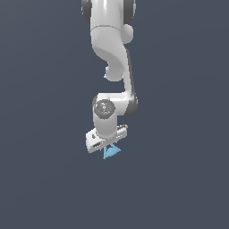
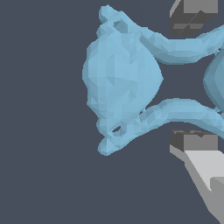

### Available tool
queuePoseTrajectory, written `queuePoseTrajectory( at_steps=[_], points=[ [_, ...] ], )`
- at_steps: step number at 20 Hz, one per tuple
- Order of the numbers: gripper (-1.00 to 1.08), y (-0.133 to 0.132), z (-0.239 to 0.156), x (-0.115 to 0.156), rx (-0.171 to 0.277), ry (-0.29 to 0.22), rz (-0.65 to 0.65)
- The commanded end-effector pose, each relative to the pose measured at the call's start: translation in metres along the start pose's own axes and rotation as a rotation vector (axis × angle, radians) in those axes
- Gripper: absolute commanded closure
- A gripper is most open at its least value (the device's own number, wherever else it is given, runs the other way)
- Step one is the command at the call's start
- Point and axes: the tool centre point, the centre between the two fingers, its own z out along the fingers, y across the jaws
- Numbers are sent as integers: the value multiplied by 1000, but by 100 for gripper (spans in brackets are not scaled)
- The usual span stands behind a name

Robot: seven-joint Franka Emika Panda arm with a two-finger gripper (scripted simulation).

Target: Pick up the object and move it to a goal position.

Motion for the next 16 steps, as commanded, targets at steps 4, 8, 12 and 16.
queuePoseTrajectory(
  at_steps=[4,8,12,16],
  points=[
    [108,-65,-18,3,0,1,-2],
    [108,-113,-32,5,0,1,-2],
    [108,-160,-46,8,-1,0,-2],
    [108,-204,-58,11,-1,0,-2]
  ],
)
